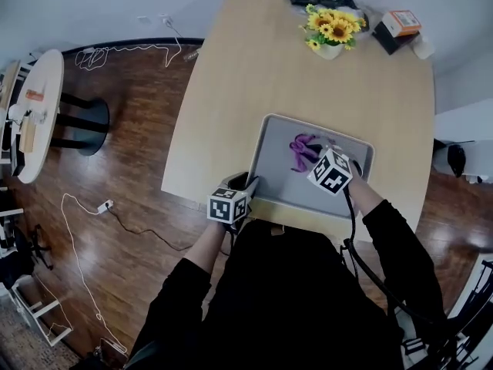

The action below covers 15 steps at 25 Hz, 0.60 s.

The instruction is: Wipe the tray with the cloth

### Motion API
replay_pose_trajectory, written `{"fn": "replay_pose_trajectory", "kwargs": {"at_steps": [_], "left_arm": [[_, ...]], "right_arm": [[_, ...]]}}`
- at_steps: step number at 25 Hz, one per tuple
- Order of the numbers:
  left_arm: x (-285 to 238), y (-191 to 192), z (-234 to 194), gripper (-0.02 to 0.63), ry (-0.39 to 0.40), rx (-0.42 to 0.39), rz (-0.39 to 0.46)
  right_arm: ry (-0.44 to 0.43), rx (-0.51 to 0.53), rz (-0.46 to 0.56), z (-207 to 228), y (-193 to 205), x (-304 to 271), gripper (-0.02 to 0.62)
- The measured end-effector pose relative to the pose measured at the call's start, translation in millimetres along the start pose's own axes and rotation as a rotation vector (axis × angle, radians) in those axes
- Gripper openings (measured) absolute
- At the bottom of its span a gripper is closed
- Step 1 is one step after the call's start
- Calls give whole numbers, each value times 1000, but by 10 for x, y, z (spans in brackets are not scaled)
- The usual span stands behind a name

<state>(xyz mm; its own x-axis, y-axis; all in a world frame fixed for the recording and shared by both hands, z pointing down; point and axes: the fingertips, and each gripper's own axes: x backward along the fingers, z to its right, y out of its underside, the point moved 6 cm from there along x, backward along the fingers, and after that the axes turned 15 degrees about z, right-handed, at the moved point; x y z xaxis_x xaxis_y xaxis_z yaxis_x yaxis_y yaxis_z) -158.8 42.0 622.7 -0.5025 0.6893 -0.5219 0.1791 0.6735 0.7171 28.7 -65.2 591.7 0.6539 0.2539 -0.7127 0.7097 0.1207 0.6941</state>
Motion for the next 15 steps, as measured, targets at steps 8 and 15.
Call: {"fn": "replay_pose_trajectory", "kwargs": {"at_steps": [8,15], "left_arm": [[-9,-2,-3,129,3,2,-5],[-15,0,30,129,6,15,-13]], "right_arm": [[-234,126,23,-1265,-168,-42,80],[-328,151,26,-1253,-152,-21,78]]}}
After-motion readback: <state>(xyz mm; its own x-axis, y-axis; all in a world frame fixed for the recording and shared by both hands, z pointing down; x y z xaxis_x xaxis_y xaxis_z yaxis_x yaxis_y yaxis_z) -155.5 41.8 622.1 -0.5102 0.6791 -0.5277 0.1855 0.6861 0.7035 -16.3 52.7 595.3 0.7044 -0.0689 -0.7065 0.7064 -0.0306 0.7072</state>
